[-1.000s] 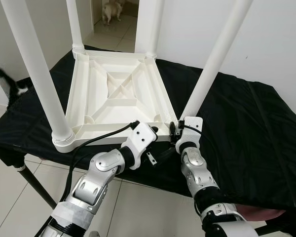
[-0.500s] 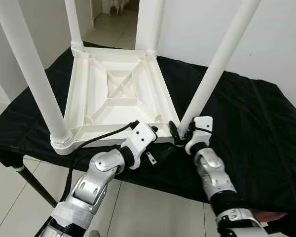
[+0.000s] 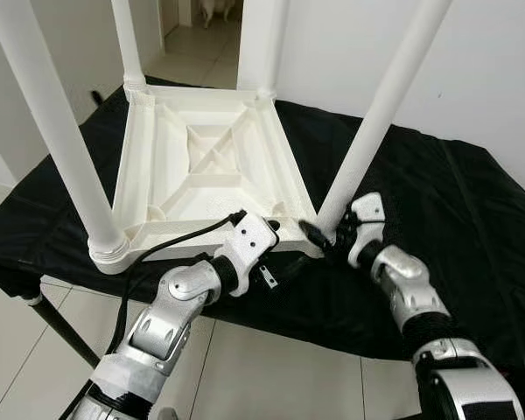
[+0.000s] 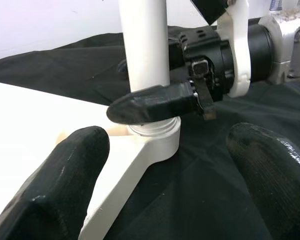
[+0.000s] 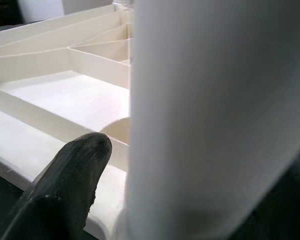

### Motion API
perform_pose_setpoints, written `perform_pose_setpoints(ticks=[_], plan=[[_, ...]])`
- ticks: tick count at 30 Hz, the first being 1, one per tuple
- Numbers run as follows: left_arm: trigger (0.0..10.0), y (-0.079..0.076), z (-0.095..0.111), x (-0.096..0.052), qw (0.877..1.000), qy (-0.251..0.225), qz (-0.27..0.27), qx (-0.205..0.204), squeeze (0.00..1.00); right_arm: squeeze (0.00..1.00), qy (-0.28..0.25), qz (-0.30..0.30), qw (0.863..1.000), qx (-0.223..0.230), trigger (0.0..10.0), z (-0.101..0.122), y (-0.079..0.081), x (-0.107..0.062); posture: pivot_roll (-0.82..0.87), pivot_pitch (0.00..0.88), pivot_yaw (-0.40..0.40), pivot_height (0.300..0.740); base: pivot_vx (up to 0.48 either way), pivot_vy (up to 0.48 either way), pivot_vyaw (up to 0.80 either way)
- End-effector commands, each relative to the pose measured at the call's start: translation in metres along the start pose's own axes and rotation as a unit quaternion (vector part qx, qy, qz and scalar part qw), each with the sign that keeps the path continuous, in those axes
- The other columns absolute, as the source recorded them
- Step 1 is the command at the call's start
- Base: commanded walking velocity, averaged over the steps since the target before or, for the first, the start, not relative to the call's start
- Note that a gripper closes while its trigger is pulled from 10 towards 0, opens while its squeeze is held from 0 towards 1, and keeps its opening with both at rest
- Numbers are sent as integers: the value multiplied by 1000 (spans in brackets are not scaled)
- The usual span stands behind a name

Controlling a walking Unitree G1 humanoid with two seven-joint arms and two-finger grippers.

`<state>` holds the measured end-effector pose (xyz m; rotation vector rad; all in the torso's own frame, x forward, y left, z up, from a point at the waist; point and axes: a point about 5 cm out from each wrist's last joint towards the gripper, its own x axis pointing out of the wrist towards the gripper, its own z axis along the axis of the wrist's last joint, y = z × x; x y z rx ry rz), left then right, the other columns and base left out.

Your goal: Building children table

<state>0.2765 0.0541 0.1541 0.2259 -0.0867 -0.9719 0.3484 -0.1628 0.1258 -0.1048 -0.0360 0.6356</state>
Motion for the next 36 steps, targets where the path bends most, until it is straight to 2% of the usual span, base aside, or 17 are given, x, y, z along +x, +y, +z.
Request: perform_pose_setpoints(ticks=[1,4,5,6,7,8,20,21,23,24,27,29,30,32,33,34,36], plan=[[10000,2,-1,1,1000,5,11,5,0,0,11,2,1000,5,10000,-6,-1,-4,-3,0,-74,740,0,0,0],[10000,2,1,3,1000,2,8,9,0,0,34,24,999,-2,10000,-5,2,11,1,0,-67,740,0,0,0],[10000,2,1,3,1000,2,8,9,0,0,34,24,999,-2,10000,-5,2,11,1,0,-67,740,0,0,0],[10000,2,2,4,1000,1,7,10,0,0,47,33,998,-1,7373,-7,5,15,7,0,-68,740,0,0,0],[10000,3,3,4,1000,0,7,11,0,0,58,38,998,1,941,-11,8,17,11,0,-69,740,0,0,0],[10000,3,3,5,1000,0,7,12,0,0,65,43,997,4,0,-14,9,17,11,0,-69,740,0,0,0],[10000,2,2,3,1000,1,9,12,0,0,86,46,995,14,0,-27,8,8,10,0,-70,740,0,0,0],[10000,2,2,3,1000,0,9,11,0,0,86,34,996,12,8392,-28,6,7,7,0,-71,740,0,0,0],[10000,2,2,3,1000,0,9,11,0,0,86,34,996,12,8392,-28,6,7,7,0,-71,740,0,0,0],[10000,2,2,4,1000,0,8,11,0,0,85,23,996,13,10000,-28,5,6,7,0,-74,740,0,0,0],[10000,1,3,4,1000,-1,8,10,0,0,97,-14,995,5,10000,-31,3,5,6,0,-79,740,0,0,0],[10000,1,3,4,1000,-1,8,10,0,0,97,-14,995,5,10000,-31,3,5,6,0,-79,740,0,0,0],[10000,1,2,4,1000,-1,8,9,0,0,101,-36,994,6,10000,-32,3,6,4,0,-80,740,0,0,0],[10000,1,2,4,1000,-1,8,9,0,0,101,-36,994,6,10000,-32,3,6,4,0,-80,740,0,0,0],[10000,0,2,3,1000,-1,8,8,0,0,99,-67,993,14,10000,-33,4,7,4,0,-81,740,0,0,0],[10000,0,2,3,1000,-1,8,8,0,0,99,-67,993,14,10000,-33,4,7,4,0,-81,740,0,0,0],[10000,-3,1,3,1000,0,8,5,0,0,82,-125,988,49,10000,-33,13,13,3,0,-84,740,0,0,0]])
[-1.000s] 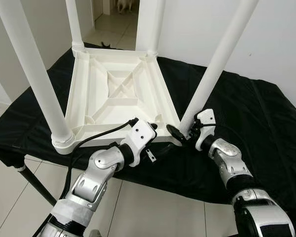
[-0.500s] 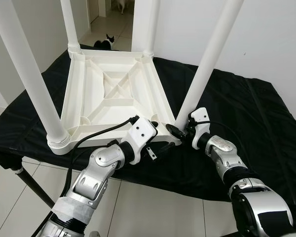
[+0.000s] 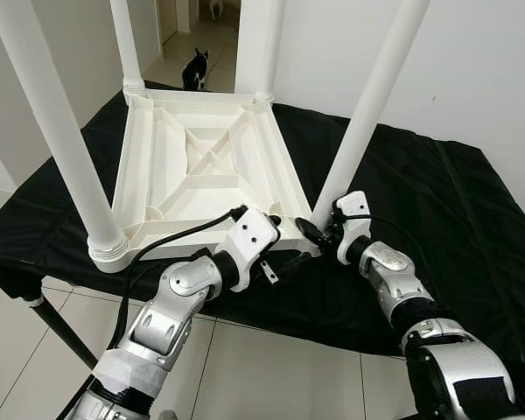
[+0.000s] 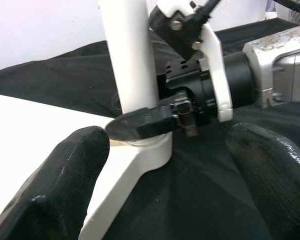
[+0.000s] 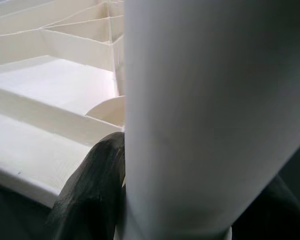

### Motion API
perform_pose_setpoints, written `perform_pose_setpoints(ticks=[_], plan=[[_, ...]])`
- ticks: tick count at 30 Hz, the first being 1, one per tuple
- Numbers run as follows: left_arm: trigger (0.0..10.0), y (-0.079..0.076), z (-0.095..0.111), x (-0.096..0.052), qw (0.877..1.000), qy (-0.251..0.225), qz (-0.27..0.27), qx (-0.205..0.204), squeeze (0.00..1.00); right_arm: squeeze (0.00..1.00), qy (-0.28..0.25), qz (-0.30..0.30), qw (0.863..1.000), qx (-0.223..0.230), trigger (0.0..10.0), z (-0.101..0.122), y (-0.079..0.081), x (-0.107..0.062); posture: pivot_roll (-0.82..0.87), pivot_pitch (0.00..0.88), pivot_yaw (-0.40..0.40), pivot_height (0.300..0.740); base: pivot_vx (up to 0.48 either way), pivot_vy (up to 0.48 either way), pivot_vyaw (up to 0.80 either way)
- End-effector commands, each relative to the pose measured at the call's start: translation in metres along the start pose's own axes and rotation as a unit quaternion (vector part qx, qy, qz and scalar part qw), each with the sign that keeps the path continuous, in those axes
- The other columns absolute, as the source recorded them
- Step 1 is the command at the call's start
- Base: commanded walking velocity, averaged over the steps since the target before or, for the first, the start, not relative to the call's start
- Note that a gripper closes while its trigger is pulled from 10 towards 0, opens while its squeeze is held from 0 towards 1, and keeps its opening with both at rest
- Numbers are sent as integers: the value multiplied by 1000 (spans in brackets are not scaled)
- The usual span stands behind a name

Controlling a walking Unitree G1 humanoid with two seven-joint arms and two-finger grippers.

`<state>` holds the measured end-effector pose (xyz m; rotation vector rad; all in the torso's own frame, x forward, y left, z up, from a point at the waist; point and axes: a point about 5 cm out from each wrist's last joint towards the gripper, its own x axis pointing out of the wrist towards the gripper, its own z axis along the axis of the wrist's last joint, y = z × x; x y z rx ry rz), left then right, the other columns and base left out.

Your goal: Building children table

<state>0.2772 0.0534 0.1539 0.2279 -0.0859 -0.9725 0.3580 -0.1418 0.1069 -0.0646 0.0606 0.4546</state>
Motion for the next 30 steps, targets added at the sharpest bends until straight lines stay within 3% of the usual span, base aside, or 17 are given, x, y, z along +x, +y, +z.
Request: perform_pose_setpoints(ticks=[1,11,16,21,22,25,26,30], plan=[[10000,-4,1,1,1000,0,8,3,0,0,32,-54,998,27,10000,-16,2,-5,3,0,-84,740,0,0,0],[10000,-8,-3,-1,1000,4,12,-6,0,0,24,-190,980,54,10000,-18,33,-8,7,0,-96,740,0,0,0],[10000,-7,-2,-1,1000,2,15,-6,0,0,19,-199,978,56,10000,-14,46,-8,8,0,-102,740,0,0,0],[10000,-7,-2,0,1000,2,17,-6,0,0,10,-193,979,58,10000,-9,48,-7,6,0,-102,740,0,0,0],[10000,-7,-2,0,1000,1,17,-6,0,600,2,-188,980,57,10000,-6,46,-7,3,0,-101,740,0,0,0],[10000,-7,-2,0,1000,1,17,-6,0,600,2,-188,980,57,10000,-6,46,-7,3,0,-101,740,0,0,0],[10000,-7,-2,0,1000,0,17,-5,0,1000,-6,-184,981,56,10000,-3,45,-8,2,0,-102,740,0,0,0],[10000,-6,-1,1,1000,-1,18,-4,0,1000,-19,-163,985,50,10000,2,37,-10,4,0,-103,740,0,0,0]])
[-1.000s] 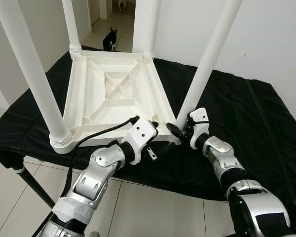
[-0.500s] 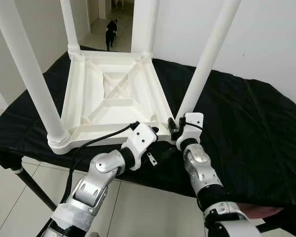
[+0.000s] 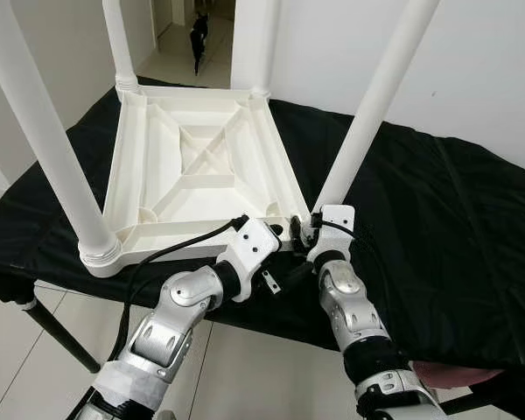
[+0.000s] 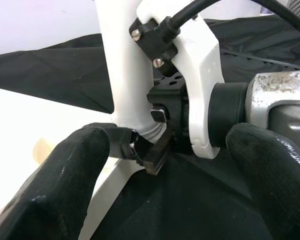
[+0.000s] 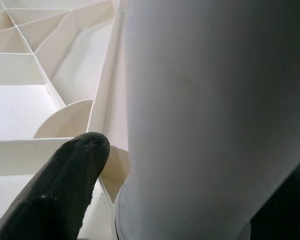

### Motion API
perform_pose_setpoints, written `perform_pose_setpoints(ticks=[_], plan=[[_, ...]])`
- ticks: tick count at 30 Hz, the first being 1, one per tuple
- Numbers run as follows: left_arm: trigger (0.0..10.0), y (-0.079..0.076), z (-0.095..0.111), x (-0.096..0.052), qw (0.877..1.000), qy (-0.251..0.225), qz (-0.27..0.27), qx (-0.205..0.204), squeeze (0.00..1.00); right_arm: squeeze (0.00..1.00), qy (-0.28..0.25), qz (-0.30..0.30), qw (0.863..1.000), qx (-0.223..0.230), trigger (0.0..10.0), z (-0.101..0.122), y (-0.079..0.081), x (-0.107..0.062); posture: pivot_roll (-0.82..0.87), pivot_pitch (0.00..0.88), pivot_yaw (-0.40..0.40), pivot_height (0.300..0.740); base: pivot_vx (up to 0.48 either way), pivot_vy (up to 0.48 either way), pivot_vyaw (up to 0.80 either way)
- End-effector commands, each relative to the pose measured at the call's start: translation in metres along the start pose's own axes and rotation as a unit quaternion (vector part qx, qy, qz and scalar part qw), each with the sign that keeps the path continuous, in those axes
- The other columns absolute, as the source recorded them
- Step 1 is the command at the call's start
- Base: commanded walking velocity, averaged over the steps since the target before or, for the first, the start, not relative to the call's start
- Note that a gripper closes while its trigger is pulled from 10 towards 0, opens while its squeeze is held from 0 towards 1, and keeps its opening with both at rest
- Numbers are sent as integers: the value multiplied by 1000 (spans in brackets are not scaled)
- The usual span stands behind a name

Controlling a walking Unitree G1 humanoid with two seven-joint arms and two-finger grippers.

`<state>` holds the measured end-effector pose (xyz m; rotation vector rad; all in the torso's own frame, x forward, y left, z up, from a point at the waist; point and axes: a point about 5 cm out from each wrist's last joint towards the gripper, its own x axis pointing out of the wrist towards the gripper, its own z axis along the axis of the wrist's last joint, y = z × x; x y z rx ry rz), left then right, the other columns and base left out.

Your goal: Building children table

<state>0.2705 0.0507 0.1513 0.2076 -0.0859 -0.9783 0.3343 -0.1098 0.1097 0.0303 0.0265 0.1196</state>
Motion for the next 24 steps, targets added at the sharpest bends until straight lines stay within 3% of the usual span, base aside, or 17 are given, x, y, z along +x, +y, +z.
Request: perform_pose_setpoints(ticks=[1,3,4,8,9,12,17,24], plan=[[10000,2,0,2,1000,3,20,5,0,1000,4,3,1000,1,10000,-2,-3,-2,4,0,-103,740,0,0,0],[10000,2,0,2,1000,3,21,6,0,1000,4,16,1000,-3,10000,0,-8,-2,4,0,-103,740,0,0,0],[10000,2,0,2,1000,4,22,6,0,0,4,44,999,-10,10000,1,-14,-3,4,0,-103,740,0,0,0],[10000,2,0,1,1000,4,22,5,0,0,0,94,995,-29,10000,3,-23,-4,5,0,-104,740,0,0,0],[10000,2,0,2,1000,4,22,6,0,0,-5,135,989,-62,10000,3,-30,-4,4,0,-103,740,0,0,0],[10000,3,1,2,1000,2,21,6,0,0,-6,170,983,-76,10000,3,-36,-1,1,0,-98,740,0,0,0],[10000,4,2,3,1000,3,18,10,0,0,-4,243,965,-96,10000,7,-32,7,2,0,-88,740,0,0,0],[10000,6,2,3,1000,3,18,13,0,0,0,281,956,-88,10000,12,-27,15,7,0,-83,740,0,0,0]])
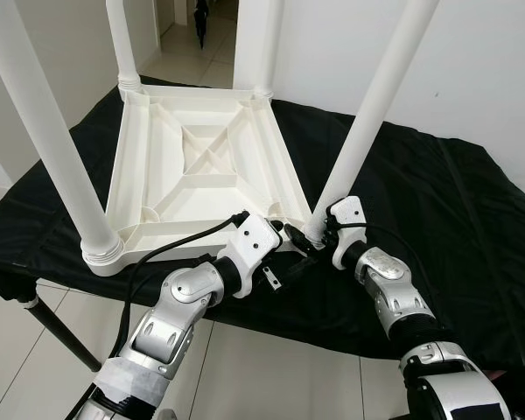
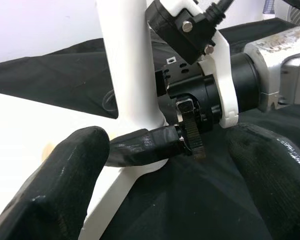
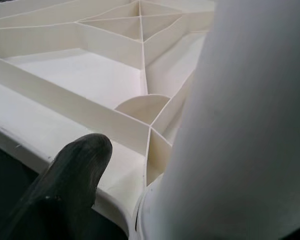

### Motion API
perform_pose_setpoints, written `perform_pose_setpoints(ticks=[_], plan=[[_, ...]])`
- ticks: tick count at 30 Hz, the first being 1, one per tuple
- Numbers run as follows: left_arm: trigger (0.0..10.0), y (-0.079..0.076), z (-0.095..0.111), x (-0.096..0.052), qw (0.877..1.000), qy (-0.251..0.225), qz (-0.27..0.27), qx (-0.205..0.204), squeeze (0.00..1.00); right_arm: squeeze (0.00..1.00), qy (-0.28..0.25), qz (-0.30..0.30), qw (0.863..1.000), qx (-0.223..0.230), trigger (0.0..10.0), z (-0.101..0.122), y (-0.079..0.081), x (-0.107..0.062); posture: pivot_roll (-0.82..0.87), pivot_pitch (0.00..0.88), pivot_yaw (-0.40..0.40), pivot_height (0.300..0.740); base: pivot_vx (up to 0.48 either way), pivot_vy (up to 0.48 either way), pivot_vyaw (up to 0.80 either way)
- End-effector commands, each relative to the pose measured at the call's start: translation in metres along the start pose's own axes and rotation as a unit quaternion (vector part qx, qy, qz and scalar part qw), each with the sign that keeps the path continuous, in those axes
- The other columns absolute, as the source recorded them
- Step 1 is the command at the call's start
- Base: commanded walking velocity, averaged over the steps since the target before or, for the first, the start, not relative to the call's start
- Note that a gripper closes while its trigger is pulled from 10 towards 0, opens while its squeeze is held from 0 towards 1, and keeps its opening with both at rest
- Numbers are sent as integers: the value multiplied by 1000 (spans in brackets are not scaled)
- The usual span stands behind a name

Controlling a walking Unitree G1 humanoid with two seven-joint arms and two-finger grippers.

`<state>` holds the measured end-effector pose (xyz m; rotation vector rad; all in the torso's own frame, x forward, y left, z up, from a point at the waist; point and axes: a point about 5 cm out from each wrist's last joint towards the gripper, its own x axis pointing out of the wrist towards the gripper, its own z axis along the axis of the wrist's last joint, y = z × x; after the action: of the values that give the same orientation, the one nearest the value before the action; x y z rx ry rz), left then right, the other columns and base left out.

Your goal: Building children table

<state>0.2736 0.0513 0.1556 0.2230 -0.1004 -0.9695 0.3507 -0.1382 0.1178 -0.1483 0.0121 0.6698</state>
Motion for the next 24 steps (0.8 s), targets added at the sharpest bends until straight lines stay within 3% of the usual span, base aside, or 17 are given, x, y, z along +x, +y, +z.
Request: perform_pose_setpoints(ticks=[1,2,3,4,18,19,20,21,24], plan=[[10000,2,-1,2,1000,5,14,4,0,0,1,14,1000,6,10000,3,1,6,9,0,-83,740,0,0,0],[10000,3,-1,2,1000,5,14,5,0,0,5,19,1000,9,4941,2,1,8,9,0,-83,740,0,0,0],[10000,3,-1,2,1000,5,14,5,0,0,5,19,1000,9,4941,2,1,8,9,0,-83,740,0,0,0],[10000,3,0,3,1000,4,15,6,0,0,24,23,999,10,0,-4,2,10,13,0,-84,740,0,0,0],[10000,1,-1,1,1000,3,19,4,0,0,59,27,998,25,0,-27,3,-3,17,0,-93,740,0,0,0],[10000,1,-1,2,1000,3,17,3,0,0,55,6,998,27,2902,-27,0,-5,13,0,-95,740,0,0,0],[10000,1,-1,2,1000,3,17,3,0,0,55,6,998,27,2902,-27,0,-5,13,0,-95,740,0,0,0],[10000,0,-1,2,1000,3,16,3,0,0,56,-32,998,27,10000,-29,-4,-6,8,0,-95,740,0,0,0],[10000,-2,-2,3,1000,4,13,2,0,0,60,-91,993,37,10000,-33,-9,-9,5,0,-96,740,0,0,0]])
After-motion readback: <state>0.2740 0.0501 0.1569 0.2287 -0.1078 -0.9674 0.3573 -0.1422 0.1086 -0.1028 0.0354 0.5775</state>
